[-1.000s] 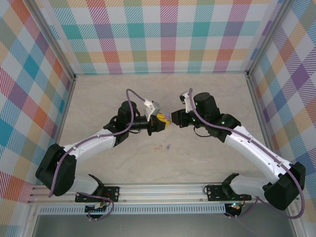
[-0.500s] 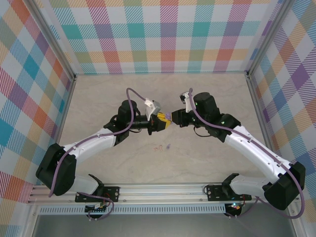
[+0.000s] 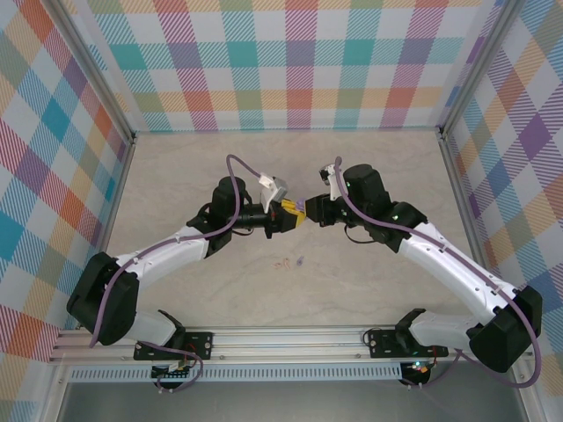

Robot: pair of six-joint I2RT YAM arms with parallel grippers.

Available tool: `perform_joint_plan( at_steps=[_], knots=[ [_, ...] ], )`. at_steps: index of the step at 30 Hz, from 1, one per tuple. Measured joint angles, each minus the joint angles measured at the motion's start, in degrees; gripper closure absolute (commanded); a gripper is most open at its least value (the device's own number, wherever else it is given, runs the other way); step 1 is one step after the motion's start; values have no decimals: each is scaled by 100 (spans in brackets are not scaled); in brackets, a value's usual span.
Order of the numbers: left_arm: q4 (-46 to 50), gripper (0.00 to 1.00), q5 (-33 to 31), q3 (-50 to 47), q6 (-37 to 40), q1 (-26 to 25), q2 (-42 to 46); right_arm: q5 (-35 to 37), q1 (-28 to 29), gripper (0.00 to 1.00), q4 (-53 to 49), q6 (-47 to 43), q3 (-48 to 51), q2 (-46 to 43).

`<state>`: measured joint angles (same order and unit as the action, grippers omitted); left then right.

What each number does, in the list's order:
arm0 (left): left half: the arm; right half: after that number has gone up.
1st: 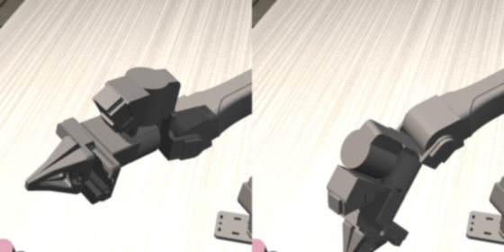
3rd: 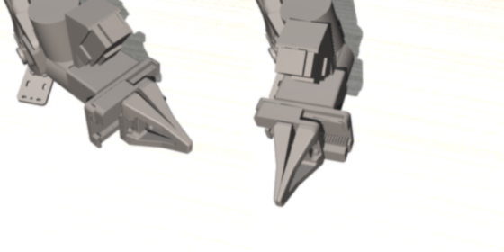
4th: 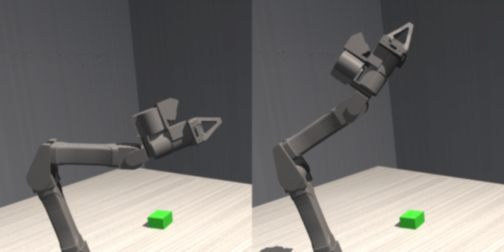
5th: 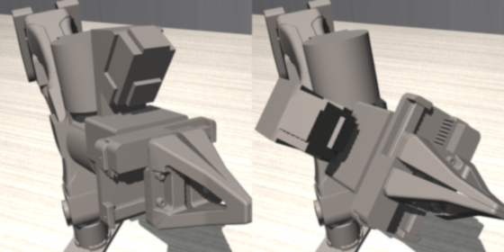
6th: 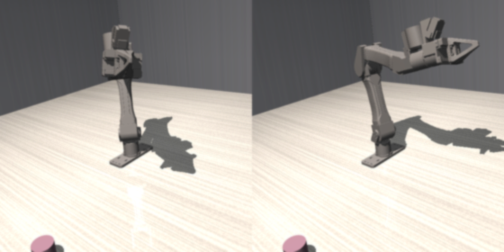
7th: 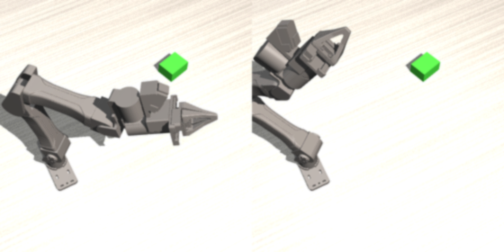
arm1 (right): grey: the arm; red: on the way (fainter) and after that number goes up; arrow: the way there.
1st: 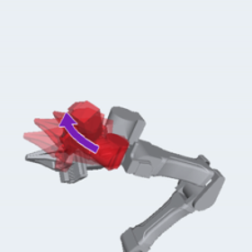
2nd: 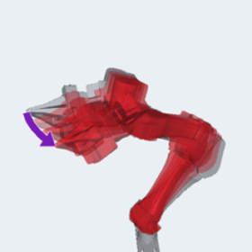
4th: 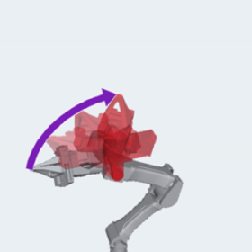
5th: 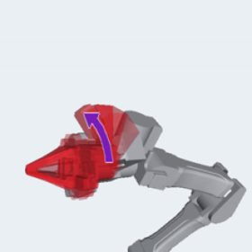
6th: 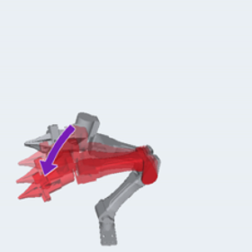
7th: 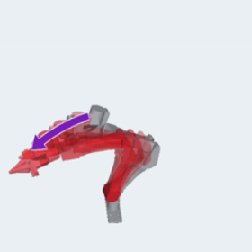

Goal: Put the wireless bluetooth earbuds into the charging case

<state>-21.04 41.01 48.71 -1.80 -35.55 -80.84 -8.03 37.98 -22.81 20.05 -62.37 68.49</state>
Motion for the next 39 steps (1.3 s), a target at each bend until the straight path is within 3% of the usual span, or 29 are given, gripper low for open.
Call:
perform_joint_plan(
  at_steps=[26, 36, 39],
  knots=[
    [-11, 92, -170, 0, -31, 0, -46, -74, 33, 58, -175, 0, 0, -7],
    [15, 93, -240, -2, 229, -4, -17, 15, 33, 39, -295, 4, -151, -4],
    [24, 93, -289, -2, 286, -4, 44, -63, 33, 38, -299, 0, -201, -7]
  ],
)
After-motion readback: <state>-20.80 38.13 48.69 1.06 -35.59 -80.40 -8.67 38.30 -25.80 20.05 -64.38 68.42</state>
